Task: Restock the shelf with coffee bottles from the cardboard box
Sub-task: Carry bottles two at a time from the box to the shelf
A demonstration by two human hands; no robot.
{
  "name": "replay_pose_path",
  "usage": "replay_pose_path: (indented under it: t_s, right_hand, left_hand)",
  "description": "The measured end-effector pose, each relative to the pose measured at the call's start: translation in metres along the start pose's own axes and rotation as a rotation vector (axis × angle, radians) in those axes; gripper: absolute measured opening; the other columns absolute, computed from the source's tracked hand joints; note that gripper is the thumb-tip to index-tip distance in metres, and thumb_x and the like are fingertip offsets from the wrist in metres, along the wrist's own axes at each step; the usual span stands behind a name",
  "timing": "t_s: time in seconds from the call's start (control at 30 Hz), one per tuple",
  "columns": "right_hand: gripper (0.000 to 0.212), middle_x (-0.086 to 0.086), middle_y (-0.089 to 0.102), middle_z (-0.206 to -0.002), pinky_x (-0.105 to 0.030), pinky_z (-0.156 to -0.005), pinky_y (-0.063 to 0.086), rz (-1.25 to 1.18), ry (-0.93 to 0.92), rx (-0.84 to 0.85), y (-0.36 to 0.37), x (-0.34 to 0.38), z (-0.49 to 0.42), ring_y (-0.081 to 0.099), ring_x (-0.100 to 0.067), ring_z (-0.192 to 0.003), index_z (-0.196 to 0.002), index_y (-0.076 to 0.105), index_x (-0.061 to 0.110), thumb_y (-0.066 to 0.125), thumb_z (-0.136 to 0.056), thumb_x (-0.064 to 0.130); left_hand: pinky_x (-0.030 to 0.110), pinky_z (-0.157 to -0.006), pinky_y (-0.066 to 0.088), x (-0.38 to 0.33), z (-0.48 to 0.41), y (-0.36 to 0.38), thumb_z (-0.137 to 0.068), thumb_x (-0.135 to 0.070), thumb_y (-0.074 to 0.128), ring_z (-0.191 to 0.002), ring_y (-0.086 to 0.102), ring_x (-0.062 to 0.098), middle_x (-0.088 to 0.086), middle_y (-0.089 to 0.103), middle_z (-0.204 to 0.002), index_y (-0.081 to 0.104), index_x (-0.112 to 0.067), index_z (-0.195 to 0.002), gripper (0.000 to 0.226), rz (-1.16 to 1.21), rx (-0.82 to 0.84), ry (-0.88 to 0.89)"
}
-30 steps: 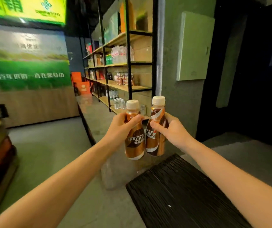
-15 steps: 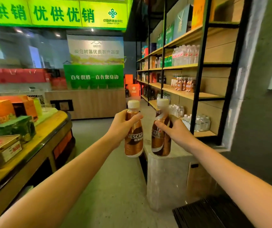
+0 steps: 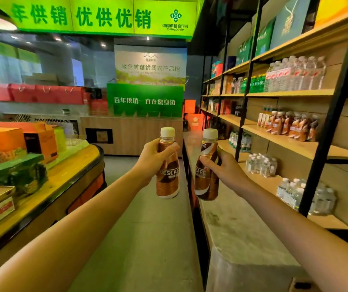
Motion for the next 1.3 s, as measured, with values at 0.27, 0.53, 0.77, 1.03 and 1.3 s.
replay_pose_path:
  t_s: [0.27,0.53,0.77,1.03,1.3]
  right_hand:
    - [0.020,0.011,0.055,-0.102,-0.012,-0.073,0.038,0.055,0.041,-0.044,0.014,-0.098,-0.135,0.051,-0.002,-0.094,-0.110,0.051,0.024,0.055,-0.091,0.028]
    - [0.017,0.018,0.056,-0.095,-0.008,-0.070,0.038,0.096,0.130,-0.201,-0.001,-0.185,-0.278,0.052,0.002,-0.088,-0.107,0.050,0.025,0.057,-0.091,0.025]
    - [0.020,0.010,0.062,-0.098,-0.011,-0.072,0.044,0.130,0.206,-0.327,-0.042,-0.254,-0.356,0.058,-0.004,-0.092,-0.109,0.056,0.019,0.059,-0.090,0.025]
    - [0.017,0.013,0.058,-0.091,-0.003,-0.062,0.042,0.224,0.258,-0.474,-0.128,-0.333,-0.418,0.052,0.004,-0.082,-0.105,0.053,0.019,0.058,-0.091,0.026]
    - [0.023,0.007,0.059,-0.099,-0.010,-0.071,0.044,0.324,0.253,-0.643,-0.247,-0.390,-0.476,0.055,0.001,-0.088,-0.110,0.056,0.014,0.059,-0.090,0.024]
  left_hand:
    - [0.022,-0.065,0.043,0.075,-0.158,0.014,-0.091,-0.023,0.056,-0.088,0.062,0.009,0.002,0.066,-0.102,0.056,-0.023,-0.095,0.004,0.075,0.078,0.001]
    - [0.026,-0.077,0.049,0.132,-0.337,0.054,-0.091,-0.023,0.056,-0.099,0.064,0.019,0.011,0.067,-0.110,0.060,-0.016,-0.100,0.012,0.076,0.347,0.066]
    - [0.024,-0.078,0.048,0.176,-0.445,0.127,-0.091,-0.023,0.056,-0.097,0.064,0.015,0.010,0.067,-0.110,0.060,-0.013,-0.107,0.018,0.152,0.513,0.058]
    - [0.038,-0.093,0.044,0.215,-0.548,0.242,-0.091,-0.026,0.056,-0.107,0.059,0.021,0.005,0.064,-0.111,0.055,-0.016,-0.112,0.023,0.183,0.662,0.060]
    - [0.025,-0.077,0.044,0.207,-0.653,0.376,-0.091,-0.028,0.057,-0.097,0.059,0.010,-0.005,0.064,-0.101,0.056,-0.028,-0.102,0.011,0.245,0.756,0.160]
Point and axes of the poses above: each hand's wrist, its own z-axis away from the middle knuckle, its own y-axis out of the palm, x = y × z, the point moved 10 cm from there along -z, towards the middle knuckle
